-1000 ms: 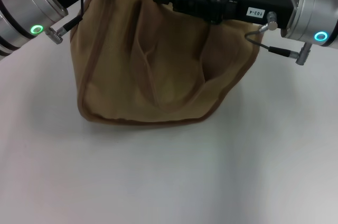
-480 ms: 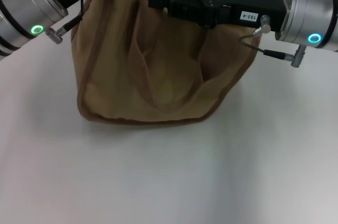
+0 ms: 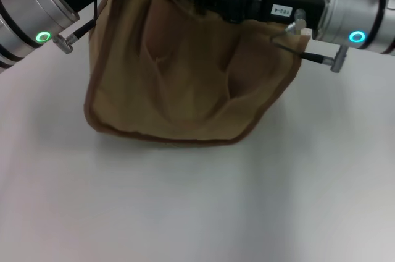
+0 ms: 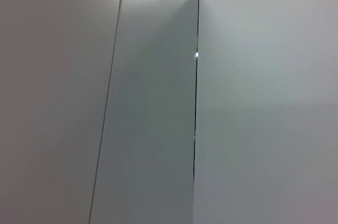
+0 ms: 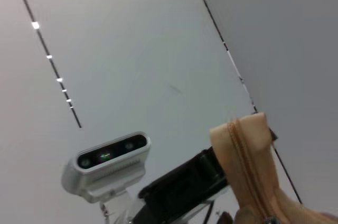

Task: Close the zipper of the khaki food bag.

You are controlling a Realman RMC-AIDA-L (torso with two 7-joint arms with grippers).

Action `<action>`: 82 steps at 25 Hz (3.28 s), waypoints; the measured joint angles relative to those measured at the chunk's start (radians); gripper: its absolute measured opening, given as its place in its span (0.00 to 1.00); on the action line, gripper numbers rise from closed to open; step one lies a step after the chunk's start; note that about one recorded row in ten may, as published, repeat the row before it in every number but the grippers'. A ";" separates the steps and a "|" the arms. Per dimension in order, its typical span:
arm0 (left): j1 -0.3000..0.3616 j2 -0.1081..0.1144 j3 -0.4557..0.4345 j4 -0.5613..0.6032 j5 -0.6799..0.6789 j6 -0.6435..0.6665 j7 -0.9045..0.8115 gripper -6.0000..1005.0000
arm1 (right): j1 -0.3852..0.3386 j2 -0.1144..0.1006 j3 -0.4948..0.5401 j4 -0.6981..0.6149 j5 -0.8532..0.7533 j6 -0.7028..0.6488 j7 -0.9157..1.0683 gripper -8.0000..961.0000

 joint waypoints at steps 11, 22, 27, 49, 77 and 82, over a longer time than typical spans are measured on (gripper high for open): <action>0.015 0.000 -0.005 0.000 0.000 0.006 0.003 0.15 | -0.002 -0.001 0.008 0.020 0.000 0.004 0.002 0.03; 0.036 0.001 -0.008 -0.026 -0.034 0.009 0.030 0.15 | -0.045 -0.006 0.012 0.010 0.008 -0.024 -0.004 0.03; 0.044 0.003 -0.001 -0.027 -0.048 0.009 0.032 0.15 | -0.068 -0.005 0.025 0.002 0.014 -0.026 -0.013 0.02; 0.035 0.000 0.034 -0.028 -0.053 0.010 0.028 0.15 | -0.036 -0.002 0.008 0.007 0.027 -0.012 -0.067 0.11; 0.124 0.010 -0.009 -0.024 -0.102 0.004 0.033 0.16 | -0.123 -0.019 0.038 -0.005 0.039 -0.026 -0.062 0.03; 0.129 0.011 -0.012 -0.027 -0.103 -0.003 0.039 0.16 | -0.169 -0.029 0.044 -0.001 0.036 -0.028 -0.062 0.04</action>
